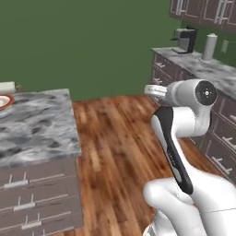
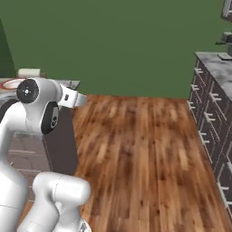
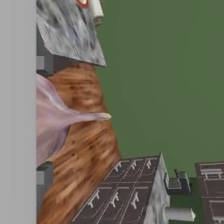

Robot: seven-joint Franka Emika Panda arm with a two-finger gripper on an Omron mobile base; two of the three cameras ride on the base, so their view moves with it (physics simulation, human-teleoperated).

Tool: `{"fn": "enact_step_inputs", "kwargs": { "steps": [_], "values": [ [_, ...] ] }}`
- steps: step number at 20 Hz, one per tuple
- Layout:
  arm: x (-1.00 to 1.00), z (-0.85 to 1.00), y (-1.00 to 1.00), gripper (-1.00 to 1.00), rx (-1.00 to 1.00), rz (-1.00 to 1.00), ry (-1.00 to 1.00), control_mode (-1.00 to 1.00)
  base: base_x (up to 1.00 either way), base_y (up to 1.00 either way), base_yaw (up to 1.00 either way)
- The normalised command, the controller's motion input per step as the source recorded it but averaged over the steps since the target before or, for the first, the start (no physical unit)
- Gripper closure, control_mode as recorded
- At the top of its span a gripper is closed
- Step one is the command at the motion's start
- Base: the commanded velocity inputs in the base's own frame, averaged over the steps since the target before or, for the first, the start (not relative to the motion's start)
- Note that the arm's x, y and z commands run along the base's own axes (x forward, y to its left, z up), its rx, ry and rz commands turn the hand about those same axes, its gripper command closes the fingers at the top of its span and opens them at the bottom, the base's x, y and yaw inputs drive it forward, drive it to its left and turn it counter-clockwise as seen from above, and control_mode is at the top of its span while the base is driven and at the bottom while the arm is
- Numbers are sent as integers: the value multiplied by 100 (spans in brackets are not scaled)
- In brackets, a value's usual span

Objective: Take the cheese, fish, and garlic from the fridge and place them on the plate on the dining counter to create an appetizer plate.

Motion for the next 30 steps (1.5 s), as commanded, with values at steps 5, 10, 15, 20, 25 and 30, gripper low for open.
{"fn": "enact_step_inputs", "kwargs": {
  "steps": [5, 10, 15, 20, 25, 30],
  "values": [
    [0, 0, 0, 100, 0, 0, 0, 100, 100, -85, 43],
    [0, 0, 0, 100, 0, 0, 0, 100, 100, -87, 33],
    [0, 0, 0, 100, 0, 0, 0, 100, 100, -75, 29],
    [0, 0, 0, 100, 0, 0, 0, 100, 100, -52, 35],
    [0, 0, 0, 100, 0, 0, 0, 100, 100, -42, 42],
    [0, 0, 0, 100, 0, 0, 0, 100, 100, -56, 47]
  ]
}}
